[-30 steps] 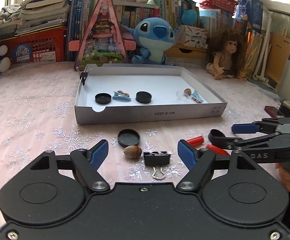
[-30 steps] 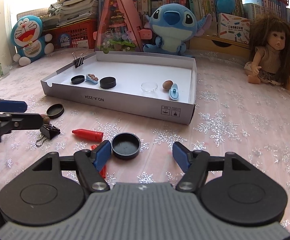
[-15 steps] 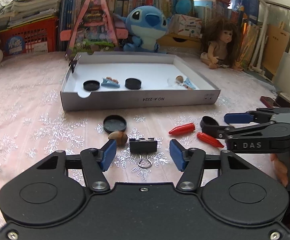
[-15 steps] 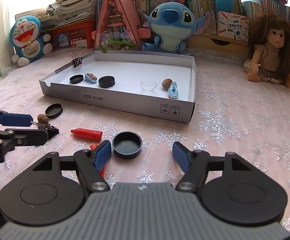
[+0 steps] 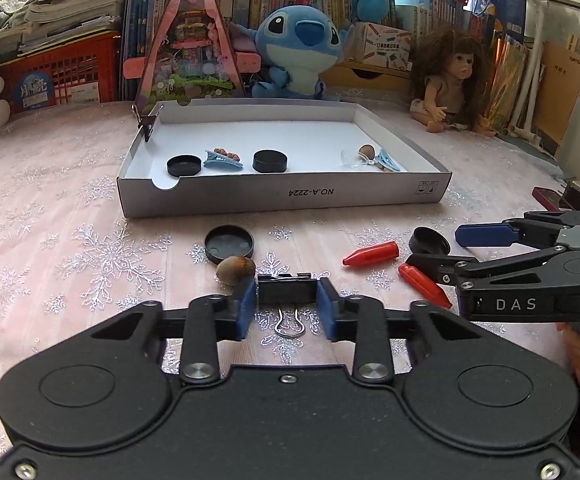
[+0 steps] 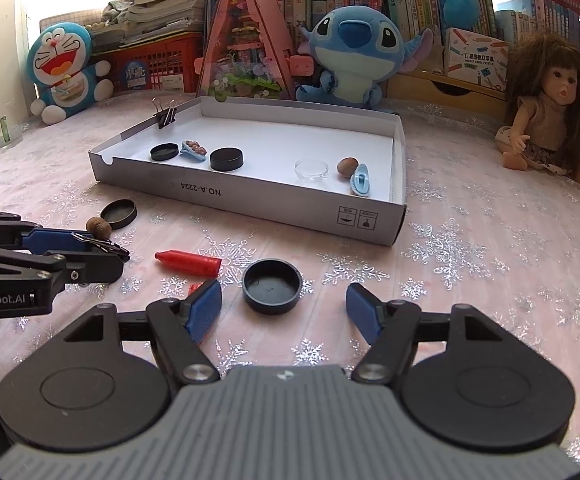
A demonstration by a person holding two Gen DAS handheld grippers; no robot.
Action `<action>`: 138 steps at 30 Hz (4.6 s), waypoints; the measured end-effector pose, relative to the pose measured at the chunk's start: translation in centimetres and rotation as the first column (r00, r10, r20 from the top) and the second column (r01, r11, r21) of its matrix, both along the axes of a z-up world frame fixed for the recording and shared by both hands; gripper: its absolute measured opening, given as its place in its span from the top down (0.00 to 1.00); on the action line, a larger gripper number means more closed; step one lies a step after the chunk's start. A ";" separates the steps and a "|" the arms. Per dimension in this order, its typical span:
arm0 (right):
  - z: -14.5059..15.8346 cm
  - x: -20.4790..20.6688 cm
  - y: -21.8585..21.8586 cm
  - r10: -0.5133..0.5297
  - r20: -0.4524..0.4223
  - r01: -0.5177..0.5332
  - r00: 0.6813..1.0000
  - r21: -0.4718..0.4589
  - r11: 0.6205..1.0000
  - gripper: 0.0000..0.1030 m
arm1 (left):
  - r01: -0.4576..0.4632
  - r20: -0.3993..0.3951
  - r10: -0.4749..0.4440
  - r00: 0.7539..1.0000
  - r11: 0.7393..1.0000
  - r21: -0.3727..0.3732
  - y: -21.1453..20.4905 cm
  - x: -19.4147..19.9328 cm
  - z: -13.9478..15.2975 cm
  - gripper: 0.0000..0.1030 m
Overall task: Organize rigid objects
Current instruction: 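Grasp the black binder clip with the left gripper while the right gripper grasps a black lid, then carry the binder clip and black lid over the white tray, then open both grippers to drop the binder clip and lid into the tray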
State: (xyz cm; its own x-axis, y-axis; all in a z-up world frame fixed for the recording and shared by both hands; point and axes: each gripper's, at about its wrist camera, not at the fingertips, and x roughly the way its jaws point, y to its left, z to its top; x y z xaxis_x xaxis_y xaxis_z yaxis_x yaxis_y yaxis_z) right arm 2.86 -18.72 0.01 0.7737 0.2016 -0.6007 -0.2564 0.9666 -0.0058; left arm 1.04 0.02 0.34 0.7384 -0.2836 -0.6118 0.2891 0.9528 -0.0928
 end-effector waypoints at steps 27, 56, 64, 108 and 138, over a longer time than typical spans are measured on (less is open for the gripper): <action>1.0 -0.7 0.6 0.028 0.023 -0.028 0.999 0.007 1.000 0.64 | -0.008 0.007 0.008 1.000 1.000 -0.027 0.4 -0.3 1.3 0.72; 4.7 1.7 -0.7 -0.027 0.112 0.024 0.993 0.022 0.999 0.64 | -0.087 0.092 0.092 0.992 0.995 -0.058 2.2 4.2 6.3 0.72; 6.8 5.0 -2.0 -0.063 0.120 0.058 0.991 0.049 0.997 0.64 | -0.128 0.114 0.136 0.984 0.989 -0.075 2.8 7.8 8.8 0.72; 2.7 20.2 -3.0 -0.153 -0.208 0.171 0.966 0.068 0.983 0.64 | -0.240 -0.150 0.247 0.957 0.969 0.065 0.3 25.1 2.3 0.72; 2.9 19.3 -2.0 -0.147 -0.174 0.156 0.974 0.043 0.987 0.34 | -0.248 -0.128 0.256 0.958 0.966 0.076 0.3 24.3 2.3 0.51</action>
